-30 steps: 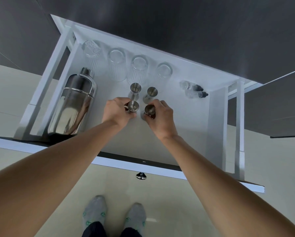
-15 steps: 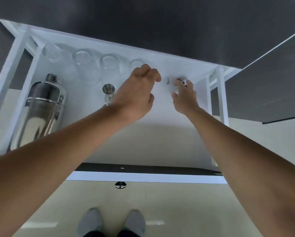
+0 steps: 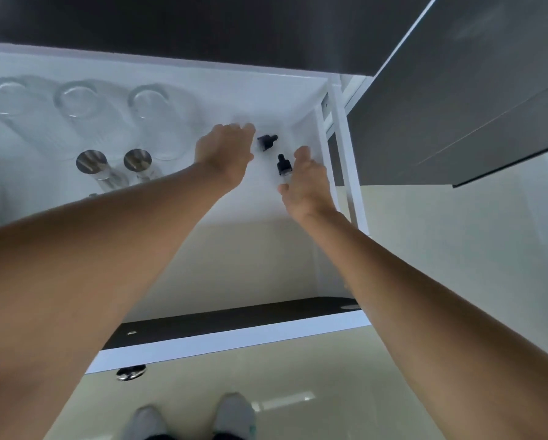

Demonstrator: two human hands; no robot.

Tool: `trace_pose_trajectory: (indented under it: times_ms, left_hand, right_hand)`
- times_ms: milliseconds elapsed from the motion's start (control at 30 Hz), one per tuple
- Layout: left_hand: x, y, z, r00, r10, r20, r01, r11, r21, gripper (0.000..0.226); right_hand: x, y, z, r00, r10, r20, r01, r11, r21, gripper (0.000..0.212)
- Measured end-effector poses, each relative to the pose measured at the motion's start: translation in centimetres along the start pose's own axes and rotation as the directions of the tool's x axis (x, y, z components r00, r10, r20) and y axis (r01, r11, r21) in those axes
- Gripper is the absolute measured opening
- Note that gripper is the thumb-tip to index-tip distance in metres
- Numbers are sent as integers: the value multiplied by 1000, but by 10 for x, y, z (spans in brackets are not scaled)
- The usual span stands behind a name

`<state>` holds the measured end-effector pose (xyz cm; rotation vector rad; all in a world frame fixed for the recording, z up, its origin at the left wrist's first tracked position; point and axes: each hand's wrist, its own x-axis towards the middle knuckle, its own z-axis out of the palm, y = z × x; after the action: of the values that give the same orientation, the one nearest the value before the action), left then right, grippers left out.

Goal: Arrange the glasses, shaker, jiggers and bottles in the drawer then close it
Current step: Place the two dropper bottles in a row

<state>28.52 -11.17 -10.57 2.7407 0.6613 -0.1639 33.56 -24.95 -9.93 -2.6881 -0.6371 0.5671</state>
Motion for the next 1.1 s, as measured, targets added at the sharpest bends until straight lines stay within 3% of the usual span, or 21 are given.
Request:
trace_pose_trajectory:
  times_ms: [133, 233, 333, 433, 567, 867, 1000, 1100]
  left_hand:
    - [-12, 10, 0, 994, -73, 76, 76, 996, -43, 32]
    - [-20, 7, 7, 953, -235, 192, 268, 948, -171, 35]
    - [-33, 3, 17, 898, -407, 170, 429, 720, -545, 32]
    - [-41, 2, 21, 834, -551, 23, 388, 557, -734, 27]
    - [-41, -3, 22, 796, -601, -69, 362, 564, -742, 21]
    - [-24, -10, 9, 800, -596, -73, 385, 602, -699, 22]
    - [-38, -3, -3, 814, -581, -12, 415, 597, -687, 53]
    - [-70, 14, -24, 848, -529, 31, 410, 618, -671, 66]
  right_hand:
    - [3, 2, -2, 994, 39, 106, -35, 998, -46, 28]
    - [7, 1, -1, 996, 59, 62, -66, 992, 108, 15]
    - [8, -8, -1, 997, 59, -45, -42, 949, 313, 23]
    - [10, -23, 1, 990, 27, -137, 28, 924, 382, 22]
    - [15, -39, 13, 987, -43, -152, 102, 909, 405, 22]
    - [24, -49, 18, 989, -87, -123, 132, 897, 421, 29]
    - [10, -48, 6, 998, -24, -62, 49, 900, 433, 58]
    - [-16, -50, -10, 998, 20, -67, 11, 902, 431, 57]
